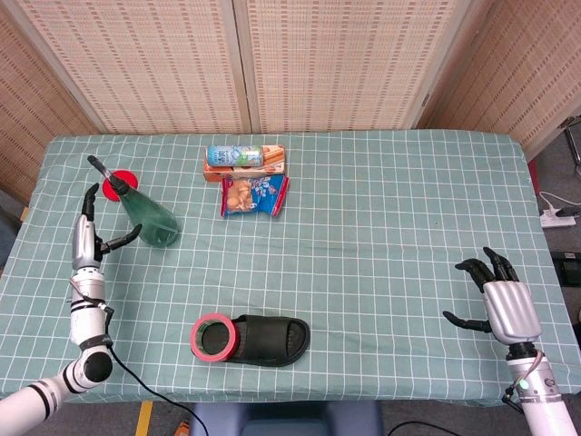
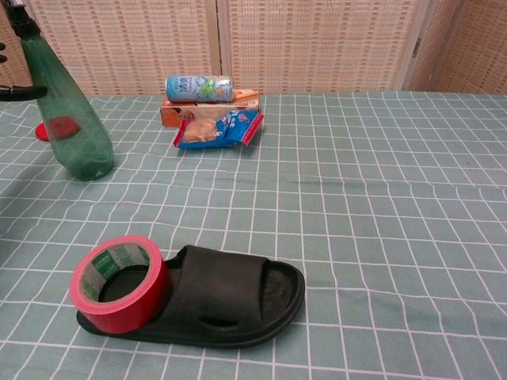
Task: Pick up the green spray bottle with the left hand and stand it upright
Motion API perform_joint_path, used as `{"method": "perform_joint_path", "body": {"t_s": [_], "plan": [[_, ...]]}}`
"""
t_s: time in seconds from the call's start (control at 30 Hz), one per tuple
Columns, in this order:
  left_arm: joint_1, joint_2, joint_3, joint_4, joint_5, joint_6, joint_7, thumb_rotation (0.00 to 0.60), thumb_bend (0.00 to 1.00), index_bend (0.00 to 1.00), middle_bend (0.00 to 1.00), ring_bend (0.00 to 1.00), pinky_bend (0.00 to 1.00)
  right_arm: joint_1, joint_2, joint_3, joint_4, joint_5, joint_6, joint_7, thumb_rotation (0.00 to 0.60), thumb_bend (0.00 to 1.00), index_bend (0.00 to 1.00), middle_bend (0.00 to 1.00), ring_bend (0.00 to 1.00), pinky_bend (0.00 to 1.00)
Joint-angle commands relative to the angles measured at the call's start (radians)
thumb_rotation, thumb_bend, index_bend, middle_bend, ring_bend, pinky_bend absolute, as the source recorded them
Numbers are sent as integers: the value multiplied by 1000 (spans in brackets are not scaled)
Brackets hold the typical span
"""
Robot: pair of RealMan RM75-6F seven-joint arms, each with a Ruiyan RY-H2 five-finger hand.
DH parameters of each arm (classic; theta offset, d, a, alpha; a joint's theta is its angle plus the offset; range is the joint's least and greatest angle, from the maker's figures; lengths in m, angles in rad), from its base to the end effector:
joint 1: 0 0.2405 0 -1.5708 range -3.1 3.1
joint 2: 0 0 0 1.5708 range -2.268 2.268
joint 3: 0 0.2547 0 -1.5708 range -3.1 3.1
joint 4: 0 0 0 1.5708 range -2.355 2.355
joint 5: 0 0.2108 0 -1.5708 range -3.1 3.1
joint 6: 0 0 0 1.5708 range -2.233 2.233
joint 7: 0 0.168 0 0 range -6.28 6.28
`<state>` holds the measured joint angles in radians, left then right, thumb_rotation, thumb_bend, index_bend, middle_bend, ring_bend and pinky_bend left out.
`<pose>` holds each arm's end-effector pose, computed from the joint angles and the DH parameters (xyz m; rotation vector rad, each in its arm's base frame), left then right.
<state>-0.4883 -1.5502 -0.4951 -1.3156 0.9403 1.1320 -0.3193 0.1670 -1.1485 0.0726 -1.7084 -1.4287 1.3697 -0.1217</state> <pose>-0.2608 0.3957 0.0871 -0.7659 -1.4384 -1.4287 -0.2838 -0.2307 0.1283 1.4488 -0.9598 0.8860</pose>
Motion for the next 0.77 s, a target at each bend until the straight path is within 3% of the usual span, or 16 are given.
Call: {"method": "perform_joint_path", "body": {"t_s": [0.03,0.2,0.3,0.37,0.43,0.53,0.67,0.77], "plan": [[40,49,15,-68,0,27,24,600,127,0,0,0,7,3,2,-1,5,-8,-4,16,600,0,279,232,9,106],[99,115,34,-168,16,87,54,600,230,0,0,0,14,5,7,-3,7,-10,-11,28,600,0,279,232,9,106],[196,317,108,-393,52,117,182,600,278,0,2,0,35,2,16,-8,10,-25,-9,72,600,0,279,231,9,106],[223,434,163,-461,110,111,287,600,284,63,61,19,86,2,20,-10,11,-32,-9,95,600,0,280,232,9,106],[236,495,236,-418,270,130,360,600,287,191,170,88,169,1,26,-12,13,-38,-9,118,600,0,282,232,9,106],[241,490,313,-289,465,172,350,600,286,241,233,145,218,1,31,-14,17,-41,-14,127,600,0,284,232,9,106],[227,462,371,-192,543,137,246,600,287,267,267,186,222,0,31,-14,13,-38,-13,119,600,0,285,232,9,106],[212,457,373,-165,540,118,228,600,287,293,294,216,218,0,29,-14,12,-36,-12,110,600,0,285,232,9,106]]}}
